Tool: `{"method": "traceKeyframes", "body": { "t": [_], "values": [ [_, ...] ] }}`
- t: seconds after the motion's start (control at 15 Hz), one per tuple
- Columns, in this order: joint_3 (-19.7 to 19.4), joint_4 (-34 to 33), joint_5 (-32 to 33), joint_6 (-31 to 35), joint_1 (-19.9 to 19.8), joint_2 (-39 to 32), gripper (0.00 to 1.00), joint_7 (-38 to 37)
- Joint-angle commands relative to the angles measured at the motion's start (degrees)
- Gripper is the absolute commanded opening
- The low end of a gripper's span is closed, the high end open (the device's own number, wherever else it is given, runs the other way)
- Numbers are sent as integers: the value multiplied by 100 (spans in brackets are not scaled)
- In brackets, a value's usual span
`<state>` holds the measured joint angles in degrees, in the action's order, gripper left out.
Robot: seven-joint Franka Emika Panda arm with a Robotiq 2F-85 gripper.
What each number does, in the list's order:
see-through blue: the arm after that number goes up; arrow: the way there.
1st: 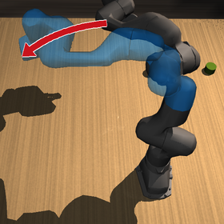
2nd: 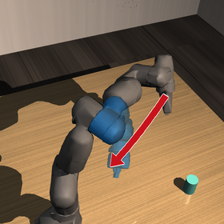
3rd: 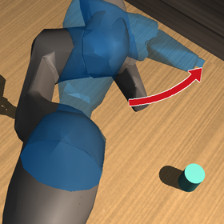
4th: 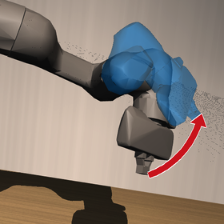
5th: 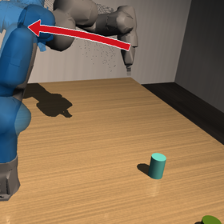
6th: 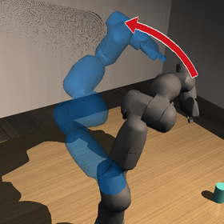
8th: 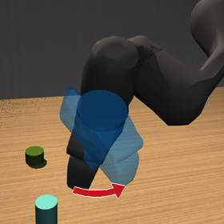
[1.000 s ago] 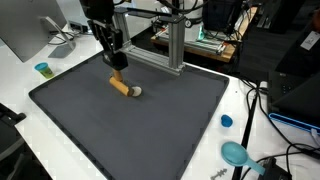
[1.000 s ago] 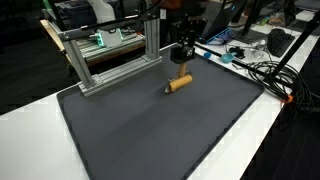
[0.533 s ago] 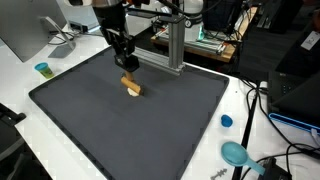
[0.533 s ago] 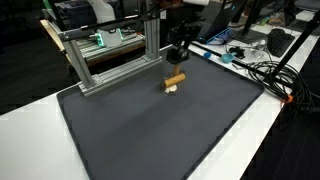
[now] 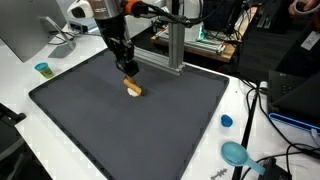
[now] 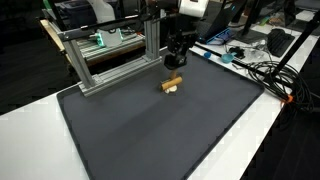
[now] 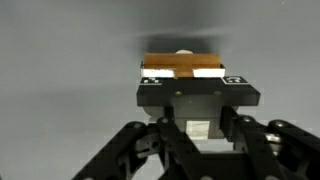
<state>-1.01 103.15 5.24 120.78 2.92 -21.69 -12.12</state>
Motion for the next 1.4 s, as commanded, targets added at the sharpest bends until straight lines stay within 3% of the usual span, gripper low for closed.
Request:
{"method": "traceKeyframes", "body": {
  "t": [0.0,1.0,1.33],
  "values": [
    [16,-61,-274,154,-119,-225,21,118],
    [46,-235,-1128,-395,-462,-482,21,520],
    [-50,280,-538,-619,-204,748,21,283]
  ]
}}
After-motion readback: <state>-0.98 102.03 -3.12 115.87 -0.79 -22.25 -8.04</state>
